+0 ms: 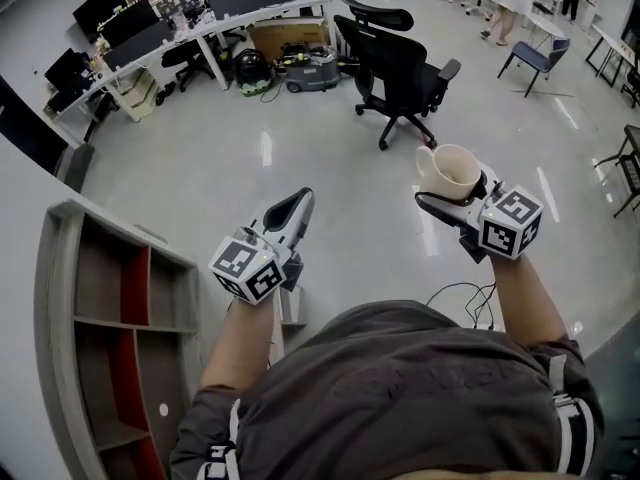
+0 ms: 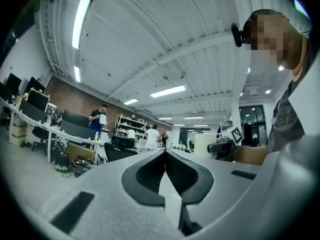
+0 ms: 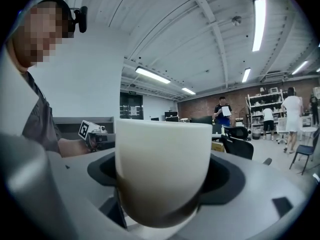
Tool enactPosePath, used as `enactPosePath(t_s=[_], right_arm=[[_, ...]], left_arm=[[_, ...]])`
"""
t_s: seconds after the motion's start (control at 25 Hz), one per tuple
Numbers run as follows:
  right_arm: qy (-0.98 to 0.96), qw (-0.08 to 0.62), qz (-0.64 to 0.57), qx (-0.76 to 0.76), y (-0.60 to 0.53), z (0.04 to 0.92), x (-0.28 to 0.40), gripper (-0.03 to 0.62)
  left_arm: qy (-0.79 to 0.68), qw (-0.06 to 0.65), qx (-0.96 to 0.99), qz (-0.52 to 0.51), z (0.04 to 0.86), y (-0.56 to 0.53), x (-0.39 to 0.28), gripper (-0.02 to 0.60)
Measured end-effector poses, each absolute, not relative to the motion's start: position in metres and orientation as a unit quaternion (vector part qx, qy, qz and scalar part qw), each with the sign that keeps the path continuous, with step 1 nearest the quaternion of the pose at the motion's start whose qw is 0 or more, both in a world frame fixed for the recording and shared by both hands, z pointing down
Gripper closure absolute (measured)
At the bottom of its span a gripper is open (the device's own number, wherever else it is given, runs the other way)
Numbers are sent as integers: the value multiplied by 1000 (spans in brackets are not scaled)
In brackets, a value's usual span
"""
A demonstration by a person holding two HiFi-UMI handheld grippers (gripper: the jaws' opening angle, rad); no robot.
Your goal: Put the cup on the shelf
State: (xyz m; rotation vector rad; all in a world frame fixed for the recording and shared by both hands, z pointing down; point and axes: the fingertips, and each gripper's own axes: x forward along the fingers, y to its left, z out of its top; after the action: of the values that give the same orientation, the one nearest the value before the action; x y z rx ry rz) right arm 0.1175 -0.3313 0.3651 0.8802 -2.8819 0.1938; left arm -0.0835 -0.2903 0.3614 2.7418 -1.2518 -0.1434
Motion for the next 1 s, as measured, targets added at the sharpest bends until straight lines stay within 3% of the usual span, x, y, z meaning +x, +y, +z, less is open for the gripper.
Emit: enactPosePath(t_s=[0.52,1.0], right_arm=[[-957,76,71,270,-429,375,79,149],[-988,93,42,114,-528,356,45,149]], left_arm=[[-438,72,895,-50,375,-383,-125,581],[-573,55,814,-80,355,-428,-139,581]])
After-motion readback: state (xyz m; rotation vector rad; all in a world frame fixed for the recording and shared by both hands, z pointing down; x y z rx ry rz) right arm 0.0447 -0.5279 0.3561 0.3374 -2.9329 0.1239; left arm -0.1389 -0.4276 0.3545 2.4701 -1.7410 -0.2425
